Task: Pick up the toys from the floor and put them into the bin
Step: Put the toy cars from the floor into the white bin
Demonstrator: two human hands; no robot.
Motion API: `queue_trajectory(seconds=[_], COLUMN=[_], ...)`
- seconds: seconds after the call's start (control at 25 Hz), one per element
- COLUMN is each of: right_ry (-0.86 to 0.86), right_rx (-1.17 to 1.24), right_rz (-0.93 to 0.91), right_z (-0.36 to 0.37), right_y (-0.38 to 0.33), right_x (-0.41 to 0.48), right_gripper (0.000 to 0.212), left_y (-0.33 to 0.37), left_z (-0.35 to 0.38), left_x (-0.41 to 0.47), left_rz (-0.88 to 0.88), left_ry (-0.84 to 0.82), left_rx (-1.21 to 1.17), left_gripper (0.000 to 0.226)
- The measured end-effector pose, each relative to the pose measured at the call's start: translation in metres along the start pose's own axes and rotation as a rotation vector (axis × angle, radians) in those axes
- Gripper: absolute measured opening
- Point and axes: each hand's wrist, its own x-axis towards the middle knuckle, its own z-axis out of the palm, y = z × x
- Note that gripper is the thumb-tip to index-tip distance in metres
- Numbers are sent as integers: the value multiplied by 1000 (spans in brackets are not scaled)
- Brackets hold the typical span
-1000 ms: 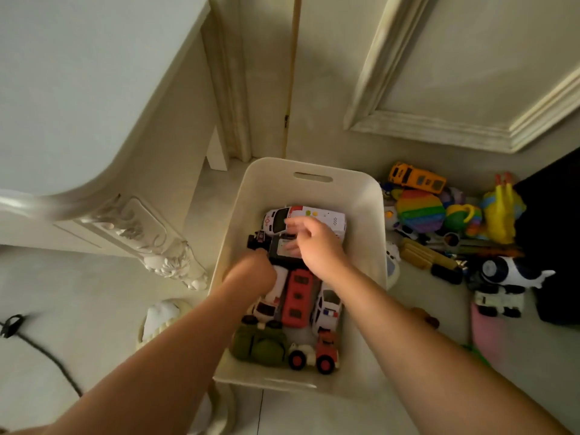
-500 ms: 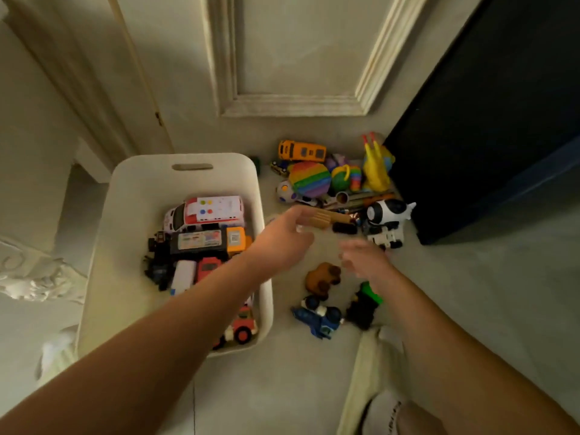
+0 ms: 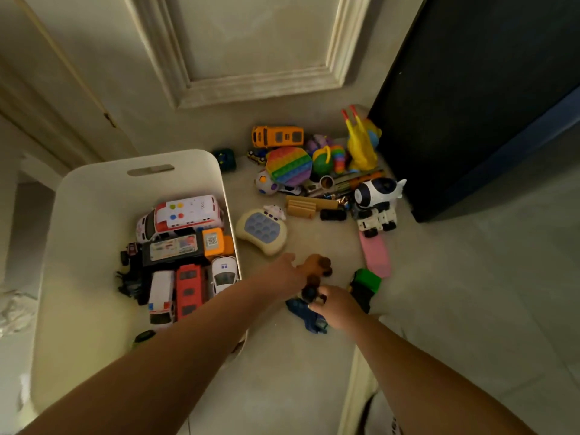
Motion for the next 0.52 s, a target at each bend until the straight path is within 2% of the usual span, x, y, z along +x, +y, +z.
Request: queue_trajectory(seconds=[0.08, 0.16, 0.28, 0.4, 0.52], right_ry=[-66, -158, -304, -327, -272], right_rx=[337, 834, 1332, 1508, 1513], right_rz=[67, 160, 107, -8, -43], right_z=[-15, -34, -55, -65, -65], right_y=[2, 0, -5, -18, -27], right_x=[-2, -8, -16, -24, -26], right_gripper=[24, 25, 31, 31, 29], left_y=[0, -2, -7, -7, -7], left_z=[2, 5, 10, 7, -3], left_x=[2, 7, 13, 13, 15], left_rz=[-16, -9, 48, 58, 35], left_ry=[-2, -1, -8, -48, -105], left_rx=[-11, -55, -193, -379, -651], left_gripper=[64, 79, 104, 105, 95])
